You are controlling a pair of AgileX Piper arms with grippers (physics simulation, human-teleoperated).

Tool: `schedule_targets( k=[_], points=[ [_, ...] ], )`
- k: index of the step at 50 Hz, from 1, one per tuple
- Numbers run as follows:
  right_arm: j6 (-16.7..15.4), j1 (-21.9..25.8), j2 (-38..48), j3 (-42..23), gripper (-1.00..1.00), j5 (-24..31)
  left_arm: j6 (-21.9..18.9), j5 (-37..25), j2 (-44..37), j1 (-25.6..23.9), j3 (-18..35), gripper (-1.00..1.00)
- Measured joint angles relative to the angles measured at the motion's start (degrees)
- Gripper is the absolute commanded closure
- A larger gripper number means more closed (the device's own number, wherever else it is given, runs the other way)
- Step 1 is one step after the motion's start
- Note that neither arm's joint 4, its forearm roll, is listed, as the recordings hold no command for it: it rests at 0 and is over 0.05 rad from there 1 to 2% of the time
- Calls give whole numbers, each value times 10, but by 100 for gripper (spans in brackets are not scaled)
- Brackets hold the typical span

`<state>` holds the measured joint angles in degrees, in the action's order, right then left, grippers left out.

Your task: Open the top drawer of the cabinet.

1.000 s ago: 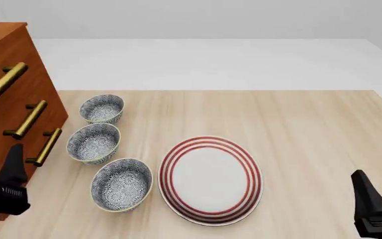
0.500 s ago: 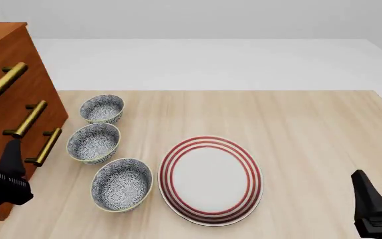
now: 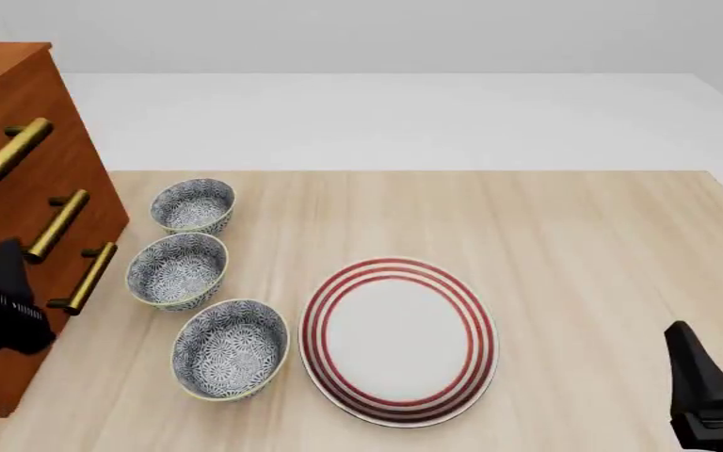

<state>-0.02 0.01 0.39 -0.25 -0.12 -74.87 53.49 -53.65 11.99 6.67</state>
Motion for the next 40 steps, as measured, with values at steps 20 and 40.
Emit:
schedule_targets(
  k=[20, 40],
  points=[
    [0, 0, 0, 0, -100, 0, -19, 23, -68, 14, 44, -100],
    [0, 0, 0, 0, -100, 0, -31, 58, -142, 24, 74, -100]
  ],
)
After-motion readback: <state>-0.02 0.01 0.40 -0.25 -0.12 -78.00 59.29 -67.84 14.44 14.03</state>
